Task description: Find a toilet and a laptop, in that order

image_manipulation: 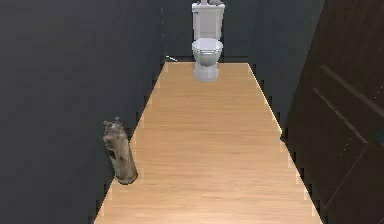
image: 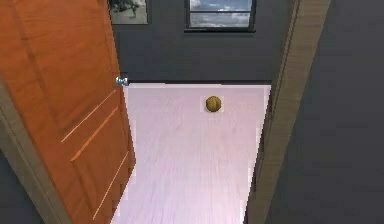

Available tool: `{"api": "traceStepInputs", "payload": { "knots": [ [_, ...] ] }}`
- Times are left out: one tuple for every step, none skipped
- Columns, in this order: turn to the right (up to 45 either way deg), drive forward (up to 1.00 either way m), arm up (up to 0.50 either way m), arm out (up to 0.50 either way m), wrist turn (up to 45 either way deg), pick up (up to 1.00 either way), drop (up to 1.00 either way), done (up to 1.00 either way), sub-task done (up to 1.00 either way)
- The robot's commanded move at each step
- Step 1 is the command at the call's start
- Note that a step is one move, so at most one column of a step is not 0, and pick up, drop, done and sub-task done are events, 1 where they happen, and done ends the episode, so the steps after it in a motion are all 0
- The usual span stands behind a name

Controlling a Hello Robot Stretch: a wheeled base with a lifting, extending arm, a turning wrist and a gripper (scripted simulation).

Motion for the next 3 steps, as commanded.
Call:
{"api": "traceStepInputs", "payload": {
  "knots": [
    [0.0, 0.25, 0.00, 0.00, 0.0, 0.00, 0.00, 0.00, 0.00],
    [3.0, 0.00, 0.00, 0.00, 0.0, 0.00, 0.00, 0.00, 0.00],
    [-42.0, 0.00, 0.00, 0.00, 0.0, 0.00, 0.00, 0.00, 0.00]
  ]
}}
